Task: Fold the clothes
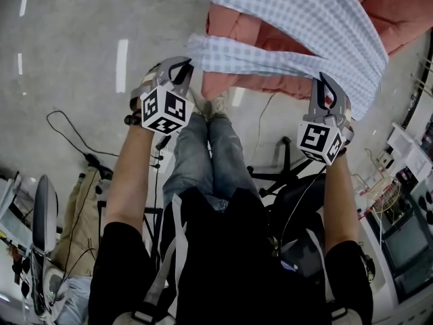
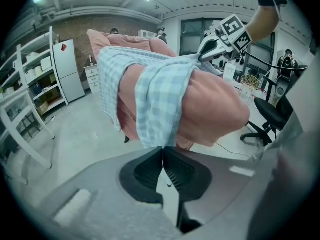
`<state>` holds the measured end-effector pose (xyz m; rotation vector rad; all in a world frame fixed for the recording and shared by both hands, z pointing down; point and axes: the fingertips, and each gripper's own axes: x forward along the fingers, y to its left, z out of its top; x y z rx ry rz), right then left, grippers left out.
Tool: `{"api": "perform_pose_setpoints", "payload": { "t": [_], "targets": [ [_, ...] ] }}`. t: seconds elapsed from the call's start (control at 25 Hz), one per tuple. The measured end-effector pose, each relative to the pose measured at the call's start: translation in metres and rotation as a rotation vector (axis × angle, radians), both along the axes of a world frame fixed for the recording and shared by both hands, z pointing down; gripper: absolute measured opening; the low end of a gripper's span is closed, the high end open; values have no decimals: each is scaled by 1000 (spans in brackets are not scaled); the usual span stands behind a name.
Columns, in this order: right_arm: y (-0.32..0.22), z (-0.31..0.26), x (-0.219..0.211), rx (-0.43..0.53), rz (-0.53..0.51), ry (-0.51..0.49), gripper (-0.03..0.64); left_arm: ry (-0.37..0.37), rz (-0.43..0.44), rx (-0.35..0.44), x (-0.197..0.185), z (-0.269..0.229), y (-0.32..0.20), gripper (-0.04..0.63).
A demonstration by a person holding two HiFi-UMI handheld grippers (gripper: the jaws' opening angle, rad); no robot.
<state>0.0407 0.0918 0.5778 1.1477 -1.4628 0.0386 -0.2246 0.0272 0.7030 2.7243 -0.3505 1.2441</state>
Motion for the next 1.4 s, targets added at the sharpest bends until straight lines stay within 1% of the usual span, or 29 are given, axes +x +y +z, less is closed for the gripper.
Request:
{"api": "perform_pose_setpoints", "payload": {
  "t": [0.16, 0.32, 0.52, 0.72, 0.88, 1.0, 1.16, 1.4],
  "targets": [
    [5, -10, 2, 4, 14, 5, 15, 13, -26, 12, -12, -24, -6, 9],
    [7, -16, -2, 14, 35, 5, 15, -12, -41, 59, -39, -51, -20, 9],
    [17, -48, -14, 30, 47, 10, 15, -52, -32, 146, -77, -121, -21, 9],
    [8, -90, -8, 80, 62, 22, 15, -89, 18, 257, -94, -199, -35, 11],
    [7, -118, -5, 85, 58, 18, 15, -104, 55, 293, -97, -247, -41, 11],
    [-7, -127, -9, 74, 32, -10, 15, -114, 44, 302, -97, -267, -62, 10],
    [-30, -129, -9, 34, -11, -68, 15, -159, 44, 310, -90, -278, -97, 11],
    [-84, -128, 15, 22, -48, -96, 15, -215, 64, 301, -61, -273, -166, 11]
  ]
}}
